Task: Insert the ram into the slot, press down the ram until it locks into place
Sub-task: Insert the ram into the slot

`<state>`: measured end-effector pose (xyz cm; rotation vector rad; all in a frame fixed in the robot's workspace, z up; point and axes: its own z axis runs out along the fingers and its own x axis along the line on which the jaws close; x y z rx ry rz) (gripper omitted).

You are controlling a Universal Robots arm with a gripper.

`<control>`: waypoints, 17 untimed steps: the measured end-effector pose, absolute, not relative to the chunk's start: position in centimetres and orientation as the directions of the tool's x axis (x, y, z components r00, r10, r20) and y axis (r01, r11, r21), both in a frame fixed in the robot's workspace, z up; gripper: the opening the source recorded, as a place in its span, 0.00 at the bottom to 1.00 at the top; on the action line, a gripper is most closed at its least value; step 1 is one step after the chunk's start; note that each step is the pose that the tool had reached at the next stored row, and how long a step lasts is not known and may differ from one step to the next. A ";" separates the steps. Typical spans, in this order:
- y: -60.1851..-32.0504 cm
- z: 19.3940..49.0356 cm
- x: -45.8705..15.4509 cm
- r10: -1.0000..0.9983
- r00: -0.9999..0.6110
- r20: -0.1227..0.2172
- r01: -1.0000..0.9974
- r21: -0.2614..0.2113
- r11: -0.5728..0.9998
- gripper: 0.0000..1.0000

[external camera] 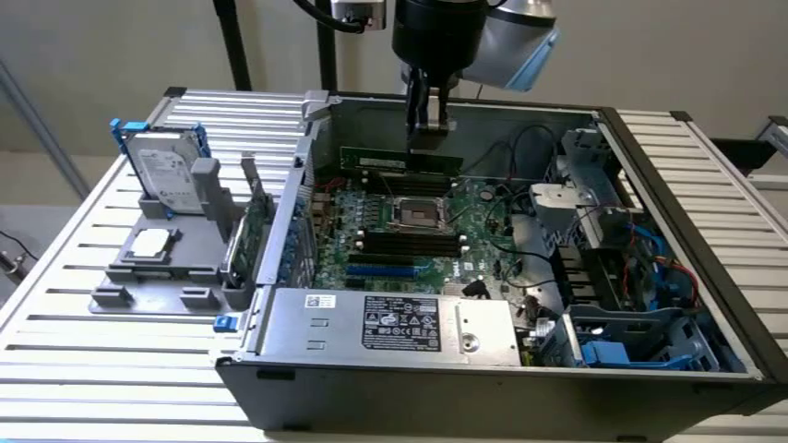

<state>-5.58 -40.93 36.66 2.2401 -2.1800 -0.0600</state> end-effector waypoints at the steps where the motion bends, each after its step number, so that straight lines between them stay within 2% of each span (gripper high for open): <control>1: -40.9 36.7 -5.6 -0.999 0.027 -0.017 -0.999 0.038 -0.027 0.13; 17: -40.8 34.6 -3.7 -0.998 0.055 -0.017 -0.998 0.038 -0.055 0.13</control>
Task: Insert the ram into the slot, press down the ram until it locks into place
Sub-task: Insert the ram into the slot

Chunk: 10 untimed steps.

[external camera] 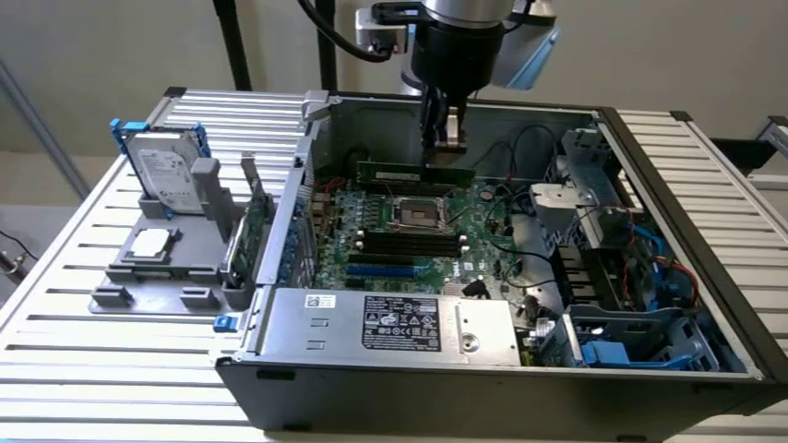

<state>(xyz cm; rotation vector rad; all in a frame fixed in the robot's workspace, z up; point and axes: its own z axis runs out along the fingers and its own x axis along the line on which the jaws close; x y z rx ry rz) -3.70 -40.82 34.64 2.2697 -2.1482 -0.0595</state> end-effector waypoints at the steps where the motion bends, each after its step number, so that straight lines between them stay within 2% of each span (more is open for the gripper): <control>1: -40.8 34.5 -3.6 -0.998 0.057 -0.017 -0.998 0.038 -0.058 0.13; 10: -40.6 32.8 -2.9 -0.997 0.078 -0.017 -0.996 0.038 -0.079 0.13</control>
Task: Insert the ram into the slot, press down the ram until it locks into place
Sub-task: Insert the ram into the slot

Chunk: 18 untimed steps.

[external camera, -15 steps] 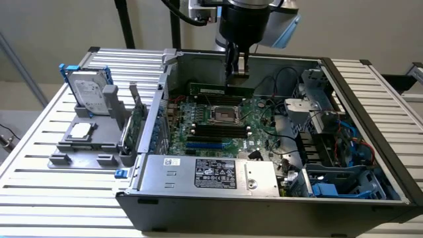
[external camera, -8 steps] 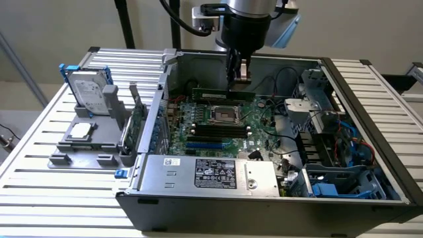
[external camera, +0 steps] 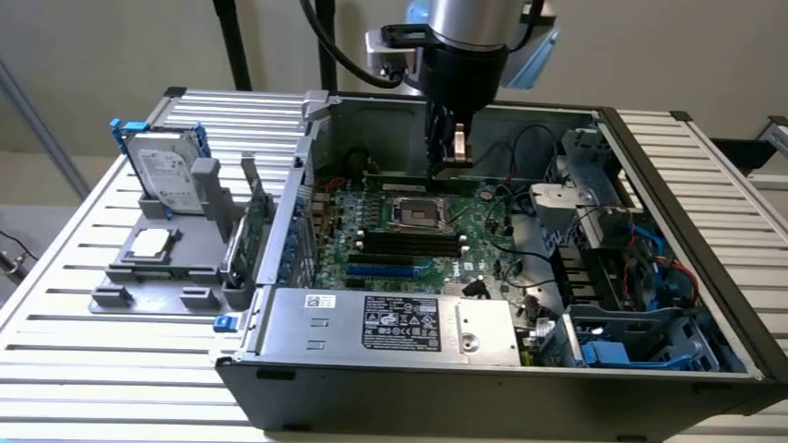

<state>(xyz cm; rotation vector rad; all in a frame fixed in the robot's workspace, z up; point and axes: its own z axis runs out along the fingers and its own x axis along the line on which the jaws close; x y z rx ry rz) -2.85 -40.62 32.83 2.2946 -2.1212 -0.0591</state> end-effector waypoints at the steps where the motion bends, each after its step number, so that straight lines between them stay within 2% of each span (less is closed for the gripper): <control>1: -40.6 32.6 -2.8 -0.997 0.080 -0.017 -0.996 0.038 -0.080 0.13; 18: -40.6 29.6 -2.5 -0.997 0.081 -0.017 -0.996 0.038 -0.082 0.13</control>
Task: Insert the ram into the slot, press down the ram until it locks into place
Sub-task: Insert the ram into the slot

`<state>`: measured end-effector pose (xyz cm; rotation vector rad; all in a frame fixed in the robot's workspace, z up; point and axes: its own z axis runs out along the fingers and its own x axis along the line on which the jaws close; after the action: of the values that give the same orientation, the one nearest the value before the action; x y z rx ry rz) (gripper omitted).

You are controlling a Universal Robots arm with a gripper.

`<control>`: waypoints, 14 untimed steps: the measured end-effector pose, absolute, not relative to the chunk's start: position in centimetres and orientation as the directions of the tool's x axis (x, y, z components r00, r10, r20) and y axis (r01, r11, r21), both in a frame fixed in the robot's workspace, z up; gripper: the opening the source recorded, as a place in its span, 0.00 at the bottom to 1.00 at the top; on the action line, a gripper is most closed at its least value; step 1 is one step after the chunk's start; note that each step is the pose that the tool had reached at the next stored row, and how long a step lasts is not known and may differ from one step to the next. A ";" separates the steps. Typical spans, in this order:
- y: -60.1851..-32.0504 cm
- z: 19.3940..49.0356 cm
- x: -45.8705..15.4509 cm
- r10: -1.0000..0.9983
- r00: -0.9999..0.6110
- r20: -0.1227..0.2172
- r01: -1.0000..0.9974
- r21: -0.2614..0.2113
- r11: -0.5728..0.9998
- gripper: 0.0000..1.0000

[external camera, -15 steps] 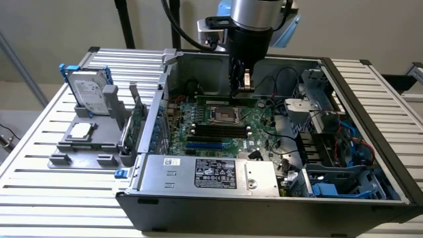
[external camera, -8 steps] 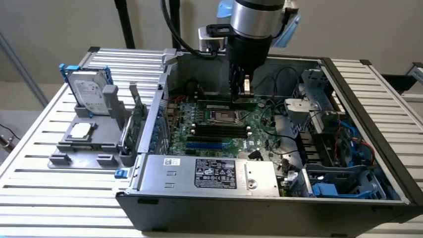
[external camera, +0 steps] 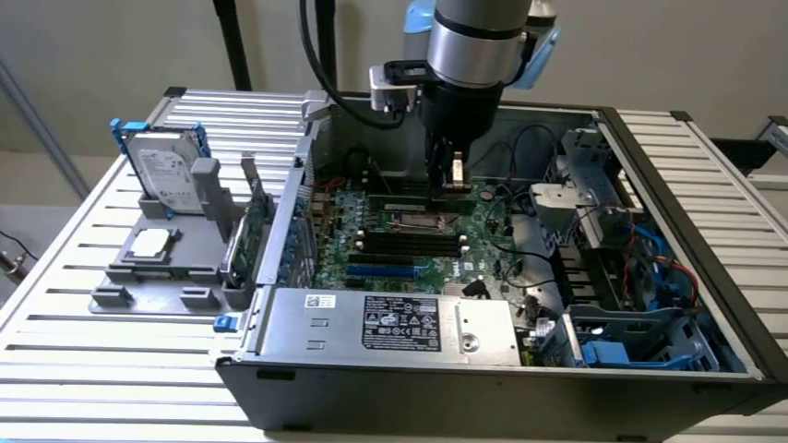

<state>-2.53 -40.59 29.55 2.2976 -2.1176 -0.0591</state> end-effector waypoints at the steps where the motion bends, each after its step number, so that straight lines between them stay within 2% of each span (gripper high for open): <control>1: -40.6 29.4 -2.5 -0.997 0.081 -0.017 -0.996 0.038 -0.082 0.13; 14: -40.5 27.0 -2.5 -0.997 0.081 -0.017 -0.996 0.038 -0.082 0.13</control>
<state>-2.53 -40.46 27.01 2.2976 -2.1178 -0.0592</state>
